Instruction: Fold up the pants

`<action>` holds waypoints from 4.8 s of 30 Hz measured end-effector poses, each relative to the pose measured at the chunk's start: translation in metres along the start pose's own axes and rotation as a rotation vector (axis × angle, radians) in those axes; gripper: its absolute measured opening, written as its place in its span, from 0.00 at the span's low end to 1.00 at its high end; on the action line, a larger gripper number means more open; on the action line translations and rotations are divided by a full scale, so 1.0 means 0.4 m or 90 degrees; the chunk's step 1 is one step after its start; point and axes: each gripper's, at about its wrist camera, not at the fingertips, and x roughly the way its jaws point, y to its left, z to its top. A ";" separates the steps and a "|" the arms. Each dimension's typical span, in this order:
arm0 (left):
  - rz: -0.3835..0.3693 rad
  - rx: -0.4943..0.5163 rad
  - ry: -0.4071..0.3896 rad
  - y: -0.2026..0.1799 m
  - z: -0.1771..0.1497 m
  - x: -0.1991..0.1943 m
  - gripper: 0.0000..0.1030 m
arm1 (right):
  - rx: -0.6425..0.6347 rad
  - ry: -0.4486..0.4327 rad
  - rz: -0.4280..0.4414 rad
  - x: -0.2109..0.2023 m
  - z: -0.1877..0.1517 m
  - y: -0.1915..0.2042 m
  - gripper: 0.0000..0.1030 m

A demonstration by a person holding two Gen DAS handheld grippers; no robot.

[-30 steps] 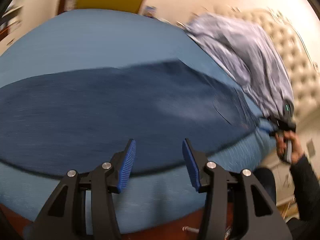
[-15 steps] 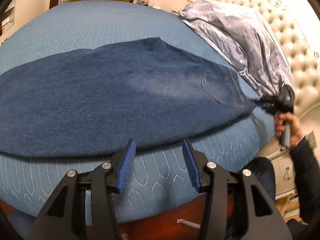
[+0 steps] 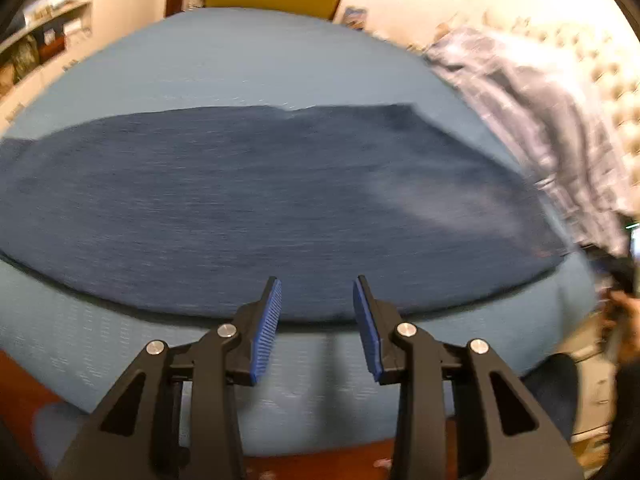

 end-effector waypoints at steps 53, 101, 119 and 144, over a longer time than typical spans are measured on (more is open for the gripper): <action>0.260 0.004 -0.011 0.650 0.371 0.172 0.73 | -0.159 0.038 0.115 0.018 -0.173 0.468 0.96; 0.388 -0.214 -0.044 1.006 0.092 -0.149 0.77 | -0.274 -0.021 0.235 -0.213 -0.232 0.750 0.96; 0.320 -0.116 -0.097 0.710 0.159 -0.169 0.74 | -0.275 0.053 0.168 -0.100 -0.277 0.716 0.96; 0.263 -0.061 -0.013 0.624 0.126 0.007 0.79 | -0.315 -0.007 0.179 -0.163 -0.265 0.730 0.95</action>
